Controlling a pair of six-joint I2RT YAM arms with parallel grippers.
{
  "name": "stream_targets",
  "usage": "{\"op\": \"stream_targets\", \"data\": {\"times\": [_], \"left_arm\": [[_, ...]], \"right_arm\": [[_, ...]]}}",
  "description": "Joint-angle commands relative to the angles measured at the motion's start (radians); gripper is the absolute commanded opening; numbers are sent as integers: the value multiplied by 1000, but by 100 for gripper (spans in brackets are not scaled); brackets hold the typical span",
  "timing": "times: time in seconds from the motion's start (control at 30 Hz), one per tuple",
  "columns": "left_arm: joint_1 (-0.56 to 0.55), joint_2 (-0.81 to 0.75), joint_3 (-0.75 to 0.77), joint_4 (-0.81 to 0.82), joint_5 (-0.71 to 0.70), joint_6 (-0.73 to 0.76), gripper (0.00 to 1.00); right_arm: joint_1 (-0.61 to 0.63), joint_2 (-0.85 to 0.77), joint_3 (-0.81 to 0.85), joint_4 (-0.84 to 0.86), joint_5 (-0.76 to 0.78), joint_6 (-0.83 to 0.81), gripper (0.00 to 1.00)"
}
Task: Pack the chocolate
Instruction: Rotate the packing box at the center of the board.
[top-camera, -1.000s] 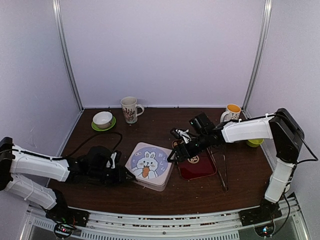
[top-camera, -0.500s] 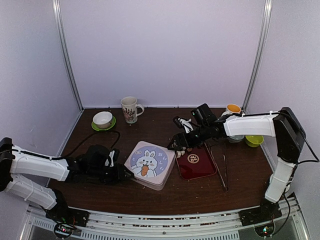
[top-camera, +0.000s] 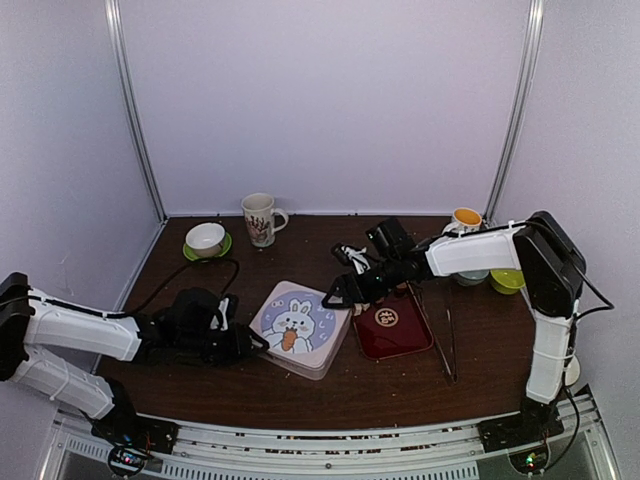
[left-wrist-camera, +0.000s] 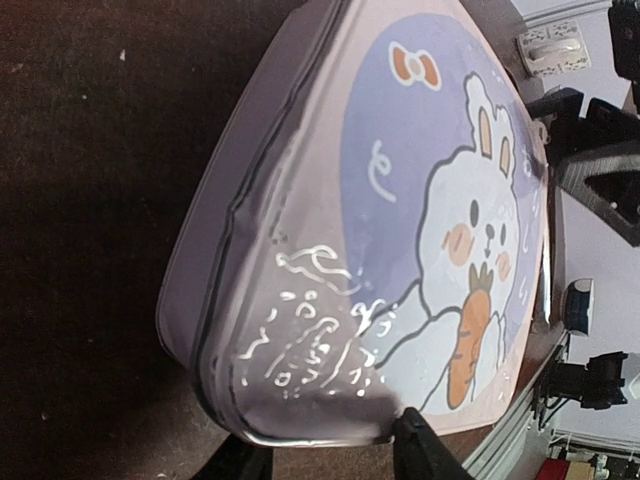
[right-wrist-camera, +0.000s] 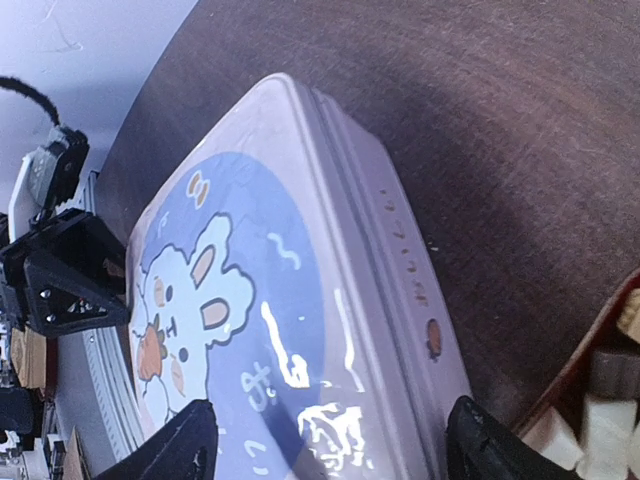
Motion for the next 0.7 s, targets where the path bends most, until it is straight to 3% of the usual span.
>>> {"op": "stream_targets", "data": {"times": [0.0, 0.37, 0.67], "left_arm": [[30, 48, 34, 64, -11, 16, 44], [66, 115, 73, 60, 29, 29, 43], [66, 181, 115, 45, 57, 58, 43]], "right_arm": [[19, -18, -63, 63, -101, 25, 79], [69, -196, -286, 179, -128, 131, 77], [94, -295, -448, 279, -49, 268, 76]]}}
